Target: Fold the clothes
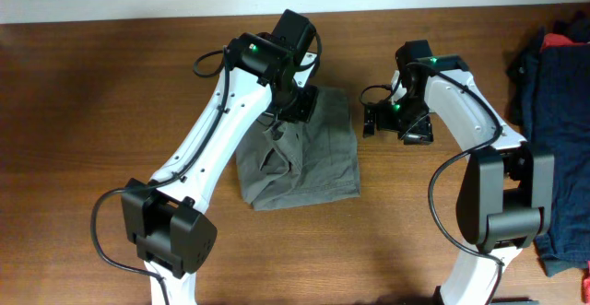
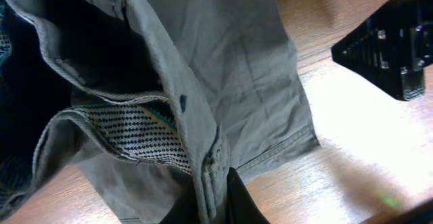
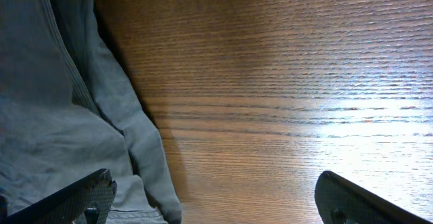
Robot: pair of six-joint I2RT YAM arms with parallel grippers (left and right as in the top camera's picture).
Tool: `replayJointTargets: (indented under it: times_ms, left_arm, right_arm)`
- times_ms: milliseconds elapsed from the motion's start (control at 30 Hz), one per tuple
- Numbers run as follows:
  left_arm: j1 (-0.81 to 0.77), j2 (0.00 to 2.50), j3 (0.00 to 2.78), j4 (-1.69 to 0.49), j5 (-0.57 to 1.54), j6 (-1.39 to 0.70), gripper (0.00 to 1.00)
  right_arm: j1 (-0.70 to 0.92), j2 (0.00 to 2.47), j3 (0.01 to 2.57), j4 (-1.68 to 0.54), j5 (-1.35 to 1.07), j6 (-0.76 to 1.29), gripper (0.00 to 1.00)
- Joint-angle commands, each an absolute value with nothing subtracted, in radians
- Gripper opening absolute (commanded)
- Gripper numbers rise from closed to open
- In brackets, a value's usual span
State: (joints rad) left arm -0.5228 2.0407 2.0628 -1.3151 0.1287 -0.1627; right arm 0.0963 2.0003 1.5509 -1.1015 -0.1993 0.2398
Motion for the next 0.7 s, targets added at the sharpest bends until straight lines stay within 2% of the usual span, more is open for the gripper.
replayJointTargets:
  times_ms: [0,133,300,367,667]
  left_arm:
    - [-0.53,2.05,2.075,-1.301,0.187,-0.171,0.08]
    - [-0.53,2.05,2.075,-1.295,0.188,-0.171,0.16]
    - [-0.53,2.05,2.075,-1.294,0.188,-0.171,0.44]
    - [-0.53,2.05,2.075,-1.294,0.188,-0.171,0.52]
    - [-0.525,2.049,2.086,-1.292,0.187,-0.171,0.51]
  right_arm:
    - [0.098,2.01,1.541,-1.099,-0.179,0.244,0.99]
    - [0.098,2.01,1.541,-1.1,-0.179,0.244,0.99]
    - [0.098,2.01,1.541,-1.099,-0.179,0.244,0.99]
    - [0.098,2.01,1.541,-1.099,-0.179,0.244,0.99]
    - [0.098,2.01,1.541,-1.099,-0.18,0.244,0.99]
